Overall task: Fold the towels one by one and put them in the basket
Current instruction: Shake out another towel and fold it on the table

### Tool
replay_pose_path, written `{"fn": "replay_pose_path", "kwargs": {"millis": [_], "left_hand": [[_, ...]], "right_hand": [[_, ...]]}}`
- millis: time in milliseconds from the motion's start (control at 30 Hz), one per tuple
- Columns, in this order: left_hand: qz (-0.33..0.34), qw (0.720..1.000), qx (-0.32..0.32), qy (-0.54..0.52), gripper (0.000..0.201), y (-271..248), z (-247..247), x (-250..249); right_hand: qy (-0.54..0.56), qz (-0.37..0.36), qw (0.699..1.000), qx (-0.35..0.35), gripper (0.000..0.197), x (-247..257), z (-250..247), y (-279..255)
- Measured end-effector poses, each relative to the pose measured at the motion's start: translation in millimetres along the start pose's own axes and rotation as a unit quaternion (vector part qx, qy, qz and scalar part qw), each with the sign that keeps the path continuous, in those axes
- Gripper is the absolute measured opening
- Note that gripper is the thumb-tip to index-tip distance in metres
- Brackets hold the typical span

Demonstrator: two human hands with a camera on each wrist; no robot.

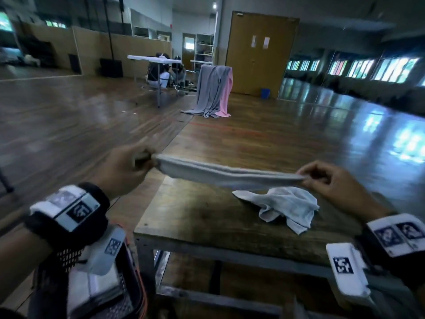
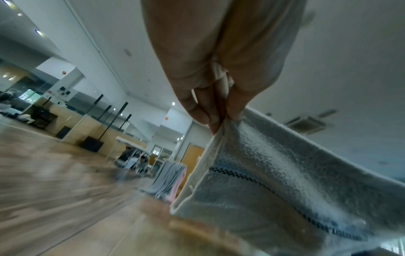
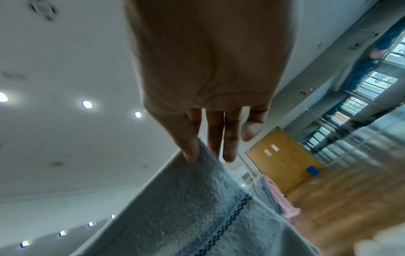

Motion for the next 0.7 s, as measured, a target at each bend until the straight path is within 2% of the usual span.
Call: {"fn": "replay_pose_path", "kwargs": {"millis": [100,167,233,333,433,500,567,633,700], "left_hand": [[-0.053,0.992,0.104,-0.042,0.013,-42.0,60.3,33.2],[-0.085,0.978,0.175,-0.07,0.017,-62.5,98.5,54.7],[-0.119,0.964,0.222,-0.081,0.019,-74.7,128.2,79.0],[-0.176,0.947,0.249,-0.1,0.019,-79.7,158.9,108.7],[-0.162,0.951,0.25,-0.083,0.019,-65.9,181.0,118.0],[-0.148,0.956,0.243,-0.072,0.009,-52.6,189.5,122.1],[-0.137,0.96,0.242,-0.043,0.008,-43.7,196.9,129.0],[-0.128,0.951,0.279,0.016,0.012,-40.7,207.0,133.8],[-0.128,0.921,0.353,0.099,0.017,-42.8,219.2,137.2]], "right_hand": [[-0.025,0.051,0.993,0.101,0.028,-44.1,64.1,-24.5],[-0.022,0.077,0.987,0.141,0.026,-70.9,96.3,-36.1],[0.009,0.106,0.982,0.154,0.022,-94.6,118.9,-38.5],[0.019,0.137,0.982,0.132,0.023,-121.5,143.3,-30.0],[-0.001,0.175,0.982,0.076,0.017,-145.2,158.5,-19.0],[-0.075,0.189,0.976,0.073,0.013,-155.3,167.0,-9.8],[-0.145,0.182,0.969,0.088,0.008,-160.2,173.1,-0.9],[-0.178,0.168,0.963,0.114,0.006,-162.5,180.7,5.3],[-0.196,0.17,0.954,0.15,0.005,-166.3,187.8,5.2]]}}
Point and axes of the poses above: each hand's wrist, its own y-axis towards the middle knuckle, its own z-axis out of the palm, x = y × z, the point moved 10 cm from there along y, towards the middle knuckle, and after that the axes turned 6 degrees about x, right-handed, at the moved point
